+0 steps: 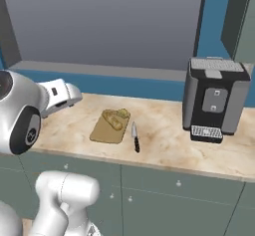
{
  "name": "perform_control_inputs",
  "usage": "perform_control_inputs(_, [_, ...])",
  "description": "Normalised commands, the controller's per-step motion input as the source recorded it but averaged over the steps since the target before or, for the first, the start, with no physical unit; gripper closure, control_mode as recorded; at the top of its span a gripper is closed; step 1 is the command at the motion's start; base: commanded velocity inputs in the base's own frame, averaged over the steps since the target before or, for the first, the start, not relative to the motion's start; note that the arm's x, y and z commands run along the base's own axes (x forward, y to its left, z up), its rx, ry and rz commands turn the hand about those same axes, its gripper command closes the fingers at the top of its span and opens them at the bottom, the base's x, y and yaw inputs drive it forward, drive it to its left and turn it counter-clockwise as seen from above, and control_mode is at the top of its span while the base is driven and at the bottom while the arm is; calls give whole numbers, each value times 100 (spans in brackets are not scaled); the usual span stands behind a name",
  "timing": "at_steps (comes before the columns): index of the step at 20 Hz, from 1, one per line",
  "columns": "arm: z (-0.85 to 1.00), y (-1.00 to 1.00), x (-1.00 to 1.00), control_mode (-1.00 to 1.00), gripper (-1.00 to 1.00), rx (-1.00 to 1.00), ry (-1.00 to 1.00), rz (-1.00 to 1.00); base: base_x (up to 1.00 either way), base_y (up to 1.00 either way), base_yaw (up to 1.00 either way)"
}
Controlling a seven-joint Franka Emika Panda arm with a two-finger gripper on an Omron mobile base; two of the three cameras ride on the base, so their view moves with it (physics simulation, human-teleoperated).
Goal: Retrieve the sausage and cheese from the fridge and place them on the cutting board on the counter.
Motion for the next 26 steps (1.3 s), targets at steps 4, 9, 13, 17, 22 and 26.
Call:
perform_control_inputs(4, [0,0,0,100,-100,0,0,0,-100,43,44])
perform_control_inputs(9, [0,0,0,100,-100,0,0,0,-62,82,85])
perform_control_inputs(13, [0,0,0,100,-100,0,0,0,-53,71,92])
perform_control_inputs(17, [0,0,0,100,-100,0,0,0,-42,39,100])
perform_control_inputs(22, [0,0,0,100,-100,0,0,0,-10,34,99])
perform_control_inputs(26, [0,0,0,100,-100,0,0,0,21,94,54])
